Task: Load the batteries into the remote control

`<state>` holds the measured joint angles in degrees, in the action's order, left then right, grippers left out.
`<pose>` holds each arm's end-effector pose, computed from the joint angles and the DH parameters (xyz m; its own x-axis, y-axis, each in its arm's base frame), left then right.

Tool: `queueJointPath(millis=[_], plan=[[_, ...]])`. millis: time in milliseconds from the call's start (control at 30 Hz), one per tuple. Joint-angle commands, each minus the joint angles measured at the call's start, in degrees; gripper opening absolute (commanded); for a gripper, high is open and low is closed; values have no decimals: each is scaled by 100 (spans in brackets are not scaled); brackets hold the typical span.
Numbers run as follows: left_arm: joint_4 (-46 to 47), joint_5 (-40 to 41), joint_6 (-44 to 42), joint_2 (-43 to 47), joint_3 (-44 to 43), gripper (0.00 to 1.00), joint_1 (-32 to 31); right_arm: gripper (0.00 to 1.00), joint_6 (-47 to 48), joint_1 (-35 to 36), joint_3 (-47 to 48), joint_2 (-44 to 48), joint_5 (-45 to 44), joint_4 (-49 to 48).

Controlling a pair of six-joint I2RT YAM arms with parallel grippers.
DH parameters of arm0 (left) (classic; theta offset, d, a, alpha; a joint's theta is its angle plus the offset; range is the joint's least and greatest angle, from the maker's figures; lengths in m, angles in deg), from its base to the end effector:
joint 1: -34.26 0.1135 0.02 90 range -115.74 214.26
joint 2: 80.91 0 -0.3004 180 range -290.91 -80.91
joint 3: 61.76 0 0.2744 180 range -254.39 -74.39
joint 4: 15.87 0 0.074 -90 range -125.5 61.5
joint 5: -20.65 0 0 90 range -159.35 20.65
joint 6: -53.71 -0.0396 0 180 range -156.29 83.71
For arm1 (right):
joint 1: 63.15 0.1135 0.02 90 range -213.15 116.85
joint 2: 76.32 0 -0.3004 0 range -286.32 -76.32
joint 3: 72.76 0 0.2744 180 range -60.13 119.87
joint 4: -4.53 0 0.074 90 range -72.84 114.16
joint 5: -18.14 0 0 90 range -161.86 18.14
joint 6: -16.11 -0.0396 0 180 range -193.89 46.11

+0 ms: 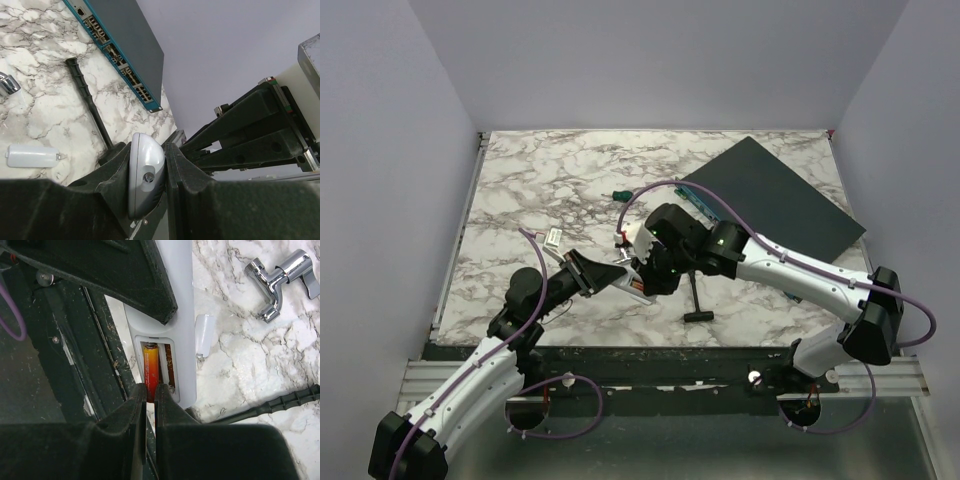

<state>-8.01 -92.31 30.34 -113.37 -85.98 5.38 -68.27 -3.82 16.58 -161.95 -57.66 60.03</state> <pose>0.1226 -0.0853 0.2347 -0.7241 -0.5659 -0.3943 0.3066 0.2480 -0.9190 0.1653 0.2978 0.3425 -0.3096 -0.7082 -0.6344 -0.9461 0.2961 0.1312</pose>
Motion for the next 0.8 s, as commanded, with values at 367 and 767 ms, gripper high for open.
queueJointPath(millis=[367,767], plan=[[966,-145,476,-44,108,0,-30,28,25,63,248,-305,-145,-60],[1045,-173,535,-119,165,0,-30,38,182,64,213,-180,-423,-147]])
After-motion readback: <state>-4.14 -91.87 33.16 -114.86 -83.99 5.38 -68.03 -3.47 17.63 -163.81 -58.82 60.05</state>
